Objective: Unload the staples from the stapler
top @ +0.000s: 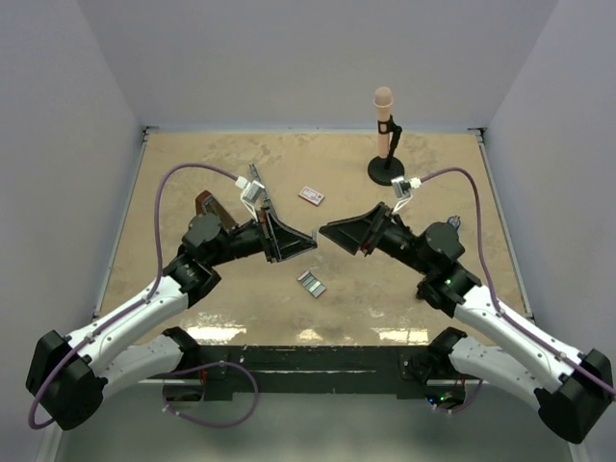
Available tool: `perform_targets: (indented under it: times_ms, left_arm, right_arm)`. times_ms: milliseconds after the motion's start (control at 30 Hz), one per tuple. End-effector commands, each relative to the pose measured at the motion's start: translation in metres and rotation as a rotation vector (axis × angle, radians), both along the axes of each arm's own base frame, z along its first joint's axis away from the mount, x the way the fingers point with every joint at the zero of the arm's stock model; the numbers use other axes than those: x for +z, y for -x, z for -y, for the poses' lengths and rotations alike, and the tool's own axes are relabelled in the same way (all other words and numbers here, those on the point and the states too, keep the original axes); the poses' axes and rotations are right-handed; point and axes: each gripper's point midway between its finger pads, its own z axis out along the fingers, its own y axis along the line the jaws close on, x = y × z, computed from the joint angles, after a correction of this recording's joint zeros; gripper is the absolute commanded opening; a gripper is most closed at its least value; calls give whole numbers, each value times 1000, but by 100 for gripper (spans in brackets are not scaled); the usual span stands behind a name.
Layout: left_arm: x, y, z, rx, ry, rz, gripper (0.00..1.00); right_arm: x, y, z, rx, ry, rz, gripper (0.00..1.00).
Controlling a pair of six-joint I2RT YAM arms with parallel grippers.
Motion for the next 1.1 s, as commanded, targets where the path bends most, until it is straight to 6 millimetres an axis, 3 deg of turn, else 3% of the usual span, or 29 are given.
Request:
perform_targets:
  times_ms: [0, 67, 100, 267, 333, 467, 667, 867, 1067]
  left_arm:
    - [-24, -21, -12, 127, -240, 60, 16]
    - [-46, -32, -25, 195, -388, 39, 16]
    - [-56, -36, -29, 216, -444, 28, 16]
    - [-97, -55, -54, 313, -757, 10, 16]
    - [-104, -50, -51, 307, -844, 21, 16]
    - [-137, -47, -40, 282, -1038, 40, 16]
    - [-174, -40, -26, 220, -1183, 58, 14]
    - [-201, -36, -14, 153, -1255, 69, 14]
    - [-213, -38, 3, 110, -1264, 83, 14]
  right_arm:
    - [20, -12, 35, -220, 41, 36, 89]
    - [31, -17, 53, -321, 40, 45, 96]
    - [19, -22, 60, -367, 94, 17, 98]
    - [18, -33, 91, -535, 183, 8, 99]
    - [10, -35, 96, -562, 229, 0, 99]
    - [-4, -36, 109, -614, 305, -1, 99]
    - [-25, -34, 120, -645, 364, -29, 99]
    - [-20, -30, 128, -669, 333, -20, 99]
    - [-21, -31, 127, -670, 343, -26, 99]
